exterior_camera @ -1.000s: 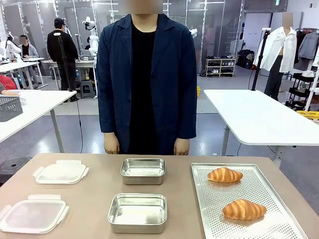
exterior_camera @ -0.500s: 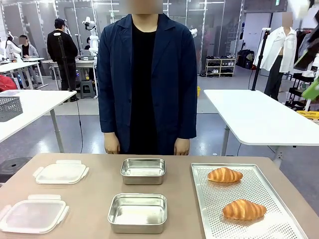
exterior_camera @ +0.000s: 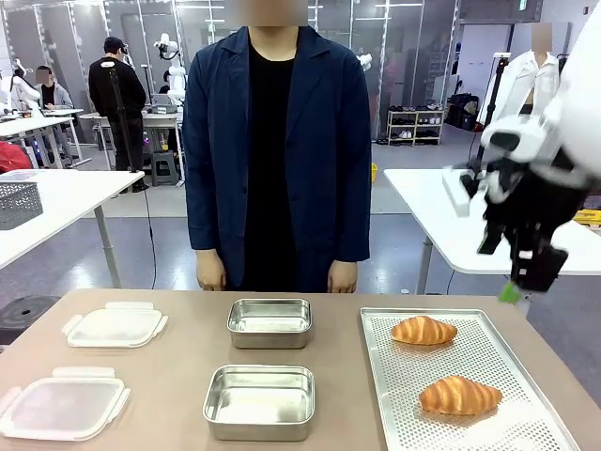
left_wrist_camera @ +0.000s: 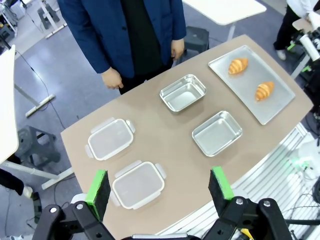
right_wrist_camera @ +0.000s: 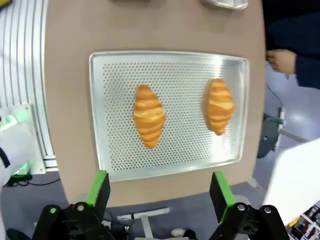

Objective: Place the bread into the airtight container.
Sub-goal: Pick up a Butter Roll and place it into an empty Airtight Container.

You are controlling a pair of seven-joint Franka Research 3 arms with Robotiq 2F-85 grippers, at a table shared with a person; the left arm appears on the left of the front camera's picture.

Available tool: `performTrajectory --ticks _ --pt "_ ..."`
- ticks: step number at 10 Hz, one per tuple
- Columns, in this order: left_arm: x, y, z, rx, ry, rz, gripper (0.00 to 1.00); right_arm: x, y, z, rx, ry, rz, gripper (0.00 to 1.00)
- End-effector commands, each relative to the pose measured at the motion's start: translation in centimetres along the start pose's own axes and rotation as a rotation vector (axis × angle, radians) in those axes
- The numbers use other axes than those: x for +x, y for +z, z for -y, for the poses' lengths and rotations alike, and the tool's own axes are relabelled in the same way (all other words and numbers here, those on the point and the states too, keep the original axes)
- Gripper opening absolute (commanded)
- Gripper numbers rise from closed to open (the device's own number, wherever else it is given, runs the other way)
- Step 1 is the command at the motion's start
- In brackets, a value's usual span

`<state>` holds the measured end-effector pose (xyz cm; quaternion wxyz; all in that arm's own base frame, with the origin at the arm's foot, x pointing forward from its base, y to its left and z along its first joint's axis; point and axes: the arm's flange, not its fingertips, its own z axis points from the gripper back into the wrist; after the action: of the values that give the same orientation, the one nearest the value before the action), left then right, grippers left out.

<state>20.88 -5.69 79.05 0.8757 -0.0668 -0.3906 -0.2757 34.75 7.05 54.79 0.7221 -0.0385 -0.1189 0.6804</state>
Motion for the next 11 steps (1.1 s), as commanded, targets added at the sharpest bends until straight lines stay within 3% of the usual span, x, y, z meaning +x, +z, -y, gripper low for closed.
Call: performTrajectory --ticks 1,4,11 --pt "0.0 0.1 0.0 0.004 -0.009 -0.001 1.0 -1.1 -3.2 0.1 0.021 0.025 0.031 1.0" --pt "0.0 0.1 0.0 0.004 -0.009 -0.001 1.0 -1.3 -8.1 -0.4 0.086 0.015 0.037 1.0" --pt "0.0 0.1 0.0 0.004 -0.009 -0.001 1.0 -1.1 -8.2 -0.8 0.095 -0.008 0.01 1.0"
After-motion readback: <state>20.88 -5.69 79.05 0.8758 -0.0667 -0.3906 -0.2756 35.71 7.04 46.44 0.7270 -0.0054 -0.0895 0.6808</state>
